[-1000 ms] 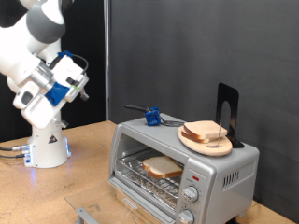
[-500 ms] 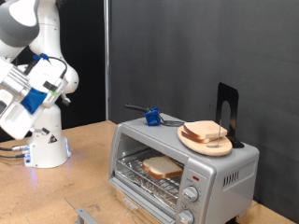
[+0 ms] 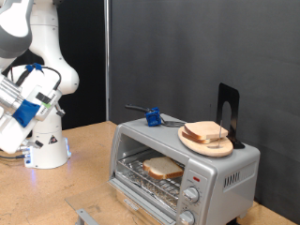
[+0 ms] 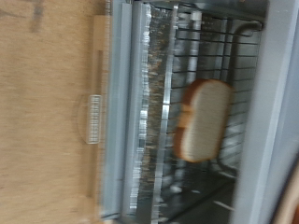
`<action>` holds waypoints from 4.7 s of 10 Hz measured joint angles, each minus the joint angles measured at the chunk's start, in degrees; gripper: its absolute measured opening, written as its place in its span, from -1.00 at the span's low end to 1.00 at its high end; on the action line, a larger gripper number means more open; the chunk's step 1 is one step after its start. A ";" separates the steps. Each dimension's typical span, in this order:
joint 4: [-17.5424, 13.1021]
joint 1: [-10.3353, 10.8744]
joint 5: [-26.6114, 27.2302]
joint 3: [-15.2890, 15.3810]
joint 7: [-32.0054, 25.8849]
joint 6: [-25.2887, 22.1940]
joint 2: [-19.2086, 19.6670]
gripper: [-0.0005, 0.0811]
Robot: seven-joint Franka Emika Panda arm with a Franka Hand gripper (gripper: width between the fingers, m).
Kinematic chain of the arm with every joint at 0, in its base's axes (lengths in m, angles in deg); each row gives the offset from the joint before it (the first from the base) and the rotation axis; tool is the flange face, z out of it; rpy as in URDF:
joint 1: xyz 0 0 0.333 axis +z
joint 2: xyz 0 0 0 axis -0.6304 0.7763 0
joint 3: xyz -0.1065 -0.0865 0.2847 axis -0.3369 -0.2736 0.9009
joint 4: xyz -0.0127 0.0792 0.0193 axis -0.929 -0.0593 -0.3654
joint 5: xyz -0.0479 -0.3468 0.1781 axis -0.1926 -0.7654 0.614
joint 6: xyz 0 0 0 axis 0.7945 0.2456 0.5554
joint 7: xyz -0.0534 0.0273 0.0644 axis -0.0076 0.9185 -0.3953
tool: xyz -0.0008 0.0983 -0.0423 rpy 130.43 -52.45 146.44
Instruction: Make a piece of toast with the oven
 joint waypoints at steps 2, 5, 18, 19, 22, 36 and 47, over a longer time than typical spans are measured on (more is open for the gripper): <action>0.19 -0.50 1.56 -1.96 -0.70 -1.85 0.48 0.99; -0.18 -0.98 4.11 -3.09 -4.35 2.91 6.16 0.99; -1.66 1.20 10.47 5.58 -18.35 19.71 30.43 0.99; -0.97 1.31 10.81 6.47 -18.60 19.59 30.35 0.99; 1.06 1.54 12.47 8.83 -18.78 18.58 28.60 0.99; 6.17 1.64 17.66 12.59 -15.19 1.19 8.83 0.99; 18.38 -0.31 19.62 13.02 -11.96 3.71 -5.52 0.99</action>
